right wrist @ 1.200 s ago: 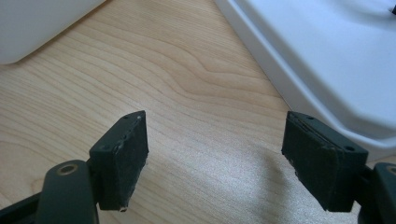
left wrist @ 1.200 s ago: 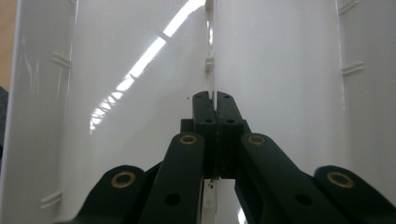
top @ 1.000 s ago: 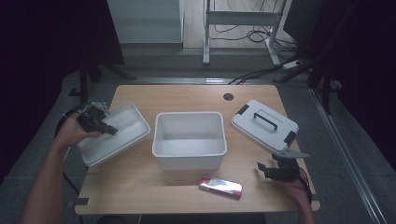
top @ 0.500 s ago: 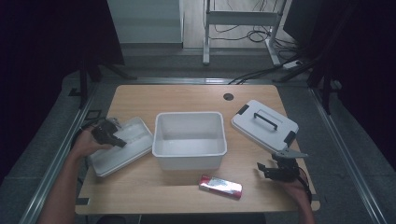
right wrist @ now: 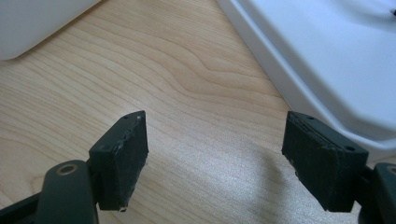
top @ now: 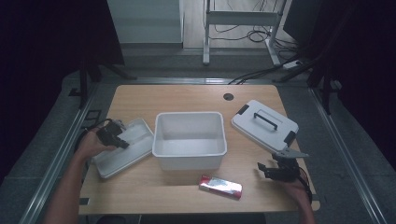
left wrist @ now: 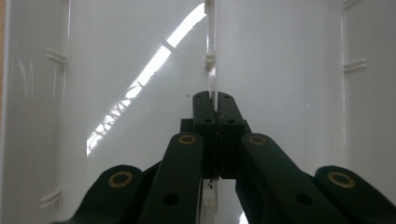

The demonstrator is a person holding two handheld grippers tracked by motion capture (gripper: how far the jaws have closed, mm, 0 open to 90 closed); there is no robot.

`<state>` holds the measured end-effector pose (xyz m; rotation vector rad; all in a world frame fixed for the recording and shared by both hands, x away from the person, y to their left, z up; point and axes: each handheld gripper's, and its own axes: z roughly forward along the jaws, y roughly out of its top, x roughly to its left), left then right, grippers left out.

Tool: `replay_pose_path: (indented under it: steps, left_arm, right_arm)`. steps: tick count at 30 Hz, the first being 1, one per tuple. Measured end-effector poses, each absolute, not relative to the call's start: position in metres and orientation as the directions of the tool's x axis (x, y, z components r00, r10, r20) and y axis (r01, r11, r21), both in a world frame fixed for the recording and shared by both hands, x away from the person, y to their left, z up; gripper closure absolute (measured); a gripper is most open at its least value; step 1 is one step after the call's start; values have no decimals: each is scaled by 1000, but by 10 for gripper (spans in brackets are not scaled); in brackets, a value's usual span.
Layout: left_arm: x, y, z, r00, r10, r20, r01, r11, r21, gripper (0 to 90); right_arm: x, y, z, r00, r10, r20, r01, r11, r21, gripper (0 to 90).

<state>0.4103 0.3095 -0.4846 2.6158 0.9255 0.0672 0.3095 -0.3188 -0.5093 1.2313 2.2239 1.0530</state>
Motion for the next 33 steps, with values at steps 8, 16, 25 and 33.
replay_pose_path:
  steps: [8,16,25,33]
  left_arm:
    - [410,301,-484,781,623,-50,596,-719,358,734]
    - [397,296,-473,752,659,28,573,-674,467,417]
    - [380,301,-465,708,699,106,547,-636,544,340]
    - [372,294,-469,730,670,138,519,-674,526,303]
  right_arm:
    - [309,-318,-508,-540,841,19,546,334,768,222]
    - [304,-309,-493,-571,821,-4,500,352,792,233]
    - [298,-267,-468,-716,697,-31,427,473,770,255]
    - [293,-212,-457,-851,524,-42,364,645,672,285]
